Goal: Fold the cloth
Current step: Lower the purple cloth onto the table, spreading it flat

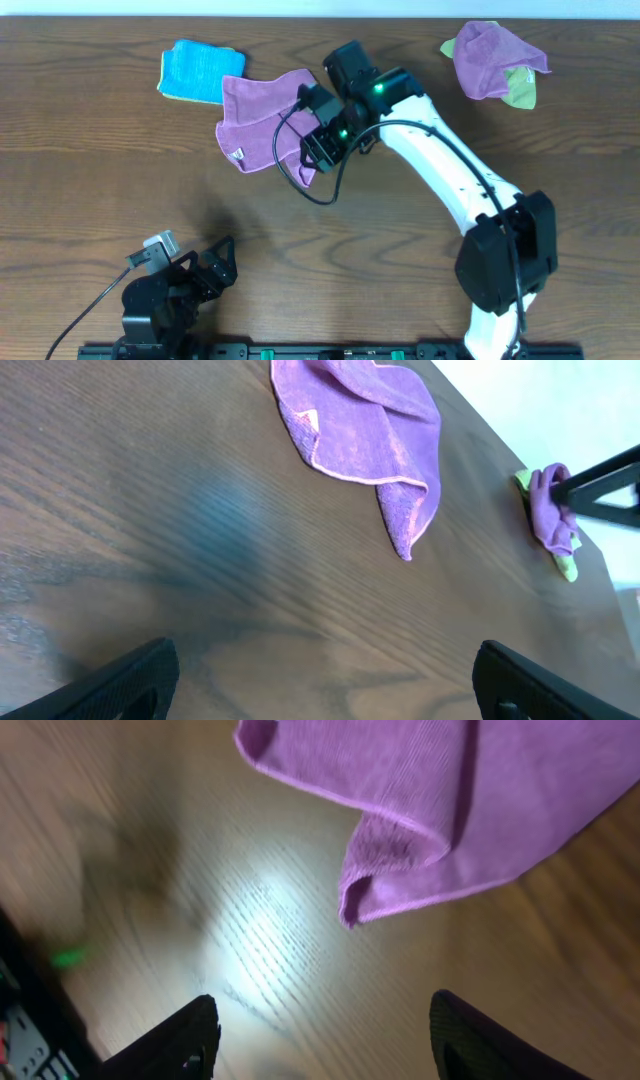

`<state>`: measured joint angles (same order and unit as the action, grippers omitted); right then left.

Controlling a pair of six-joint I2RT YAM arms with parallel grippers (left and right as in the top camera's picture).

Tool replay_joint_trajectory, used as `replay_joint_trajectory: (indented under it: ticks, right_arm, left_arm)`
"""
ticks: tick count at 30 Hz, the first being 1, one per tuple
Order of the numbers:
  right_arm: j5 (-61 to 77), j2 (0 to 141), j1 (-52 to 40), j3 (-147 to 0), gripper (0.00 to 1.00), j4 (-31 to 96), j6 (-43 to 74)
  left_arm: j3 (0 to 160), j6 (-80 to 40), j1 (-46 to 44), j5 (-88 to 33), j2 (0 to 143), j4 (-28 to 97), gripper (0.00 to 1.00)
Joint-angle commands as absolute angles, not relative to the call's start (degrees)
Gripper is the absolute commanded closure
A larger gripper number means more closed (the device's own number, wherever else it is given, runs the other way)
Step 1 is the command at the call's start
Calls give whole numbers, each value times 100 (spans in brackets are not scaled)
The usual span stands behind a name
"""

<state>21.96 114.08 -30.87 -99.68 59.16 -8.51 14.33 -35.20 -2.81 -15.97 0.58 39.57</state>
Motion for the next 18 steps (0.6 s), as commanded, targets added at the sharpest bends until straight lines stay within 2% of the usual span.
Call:
replay_joint_trajectory:
  ticks: [1,9,18]
  right_arm:
    - [2141,11472,-3253,-9592,34,5745,-1015]
    - [1920,11485,-3479,-8825,37,4486,-718]
    - [1881,11913,-3492,-8761,37,4010,-528]
  left_arm:
    - [1413,-3649,-303,-1660,21,3938,5]
    - [1413,-3649,-303,-1726,21,3938,5]
    - [1413,-3649,-303,-1789,21,3938,5]
